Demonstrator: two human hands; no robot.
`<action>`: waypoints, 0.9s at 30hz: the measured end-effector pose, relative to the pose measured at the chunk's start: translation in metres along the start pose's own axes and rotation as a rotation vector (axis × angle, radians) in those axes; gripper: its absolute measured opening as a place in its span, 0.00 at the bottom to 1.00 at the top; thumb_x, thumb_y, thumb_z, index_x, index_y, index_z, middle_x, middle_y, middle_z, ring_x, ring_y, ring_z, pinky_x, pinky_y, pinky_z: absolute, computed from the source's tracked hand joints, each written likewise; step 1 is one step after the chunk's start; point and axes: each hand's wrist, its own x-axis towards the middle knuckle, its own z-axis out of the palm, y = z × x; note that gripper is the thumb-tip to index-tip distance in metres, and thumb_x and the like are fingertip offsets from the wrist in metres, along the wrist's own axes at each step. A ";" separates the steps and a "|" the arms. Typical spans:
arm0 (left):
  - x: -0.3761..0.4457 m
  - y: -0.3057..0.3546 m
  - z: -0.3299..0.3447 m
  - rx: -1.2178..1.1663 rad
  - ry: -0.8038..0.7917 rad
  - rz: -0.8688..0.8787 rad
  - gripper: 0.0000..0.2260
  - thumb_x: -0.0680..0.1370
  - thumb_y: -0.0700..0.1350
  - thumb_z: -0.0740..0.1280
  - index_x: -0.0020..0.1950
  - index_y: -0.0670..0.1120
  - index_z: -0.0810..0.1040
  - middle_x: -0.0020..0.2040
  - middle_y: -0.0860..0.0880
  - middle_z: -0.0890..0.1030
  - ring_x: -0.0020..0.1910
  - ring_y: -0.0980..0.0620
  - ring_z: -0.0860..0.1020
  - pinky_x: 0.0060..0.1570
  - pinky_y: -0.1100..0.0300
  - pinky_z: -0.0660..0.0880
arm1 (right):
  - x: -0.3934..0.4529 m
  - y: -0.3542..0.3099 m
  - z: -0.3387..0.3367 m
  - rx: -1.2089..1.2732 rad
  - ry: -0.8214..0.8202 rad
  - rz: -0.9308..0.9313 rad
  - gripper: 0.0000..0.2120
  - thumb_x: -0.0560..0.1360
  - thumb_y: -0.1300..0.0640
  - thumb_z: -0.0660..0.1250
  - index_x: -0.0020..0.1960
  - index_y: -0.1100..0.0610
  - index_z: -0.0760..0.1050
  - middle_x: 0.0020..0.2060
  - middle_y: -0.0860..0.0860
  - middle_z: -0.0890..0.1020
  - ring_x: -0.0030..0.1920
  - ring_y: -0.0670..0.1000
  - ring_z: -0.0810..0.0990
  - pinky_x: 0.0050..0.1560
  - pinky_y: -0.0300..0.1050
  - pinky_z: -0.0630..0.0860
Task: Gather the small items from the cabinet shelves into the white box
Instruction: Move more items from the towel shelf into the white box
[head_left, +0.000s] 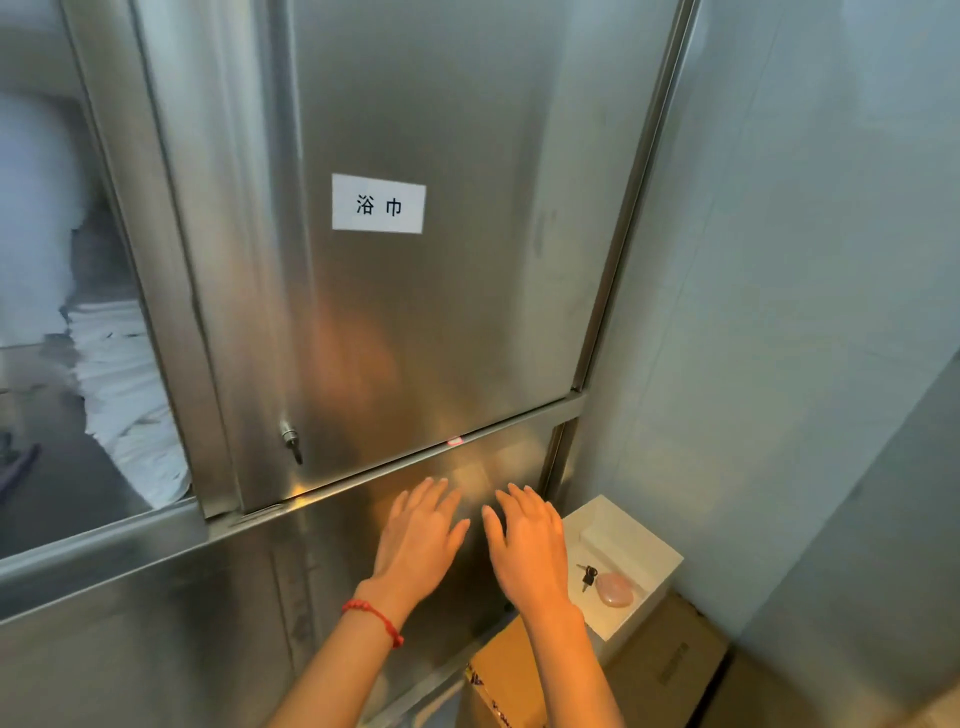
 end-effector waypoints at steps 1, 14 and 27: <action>-0.004 -0.005 -0.003 0.001 0.005 -0.008 0.23 0.81 0.56 0.52 0.75 0.52 0.59 0.76 0.52 0.59 0.75 0.55 0.54 0.72 0.58 0.50 | -0.002 -0.007 0.000 0.002 0.008 -0.006 0.21 0.82 0.46 0.49 0.72 0.52 0.65 0.72 0.47 0.65 0.74 0.47 0.56 0.72 0.43 0.48; -0.062 -0.075 -0.049 0.022 0.046 -0.092 0.23 0.81 0.56 0.52 0.76 0.52 0.59 0.76 0.52 0.60 0.75 0.55 0.54 0.71 0.59 0.50 | -0.030 -0.100 0.011 0.053 0.015 -0.150 0.21 0.82 0.47 0.51 0.71 0.52 0.67 0.72 0.48 0.67 0.73 0.46 0.59 0.72 0.44 0.51; -0.125 -0.143 -0.096 0.055 0.078 -0.184 0.22 0.82 0.55 0.53 0.75 0.51 0.59 0.76 0.51 0.59 0.75 0.54 0.54 0.72 0.59 0.51 | -0.054 -0.188 0.021 0.105 -0.036 -0.287 0.21 0.82 0.46 0.51 0.72 0.52 0.65 0.72 0.48 0.66 0.74 0.46 0.57 0.73 0.43 0.49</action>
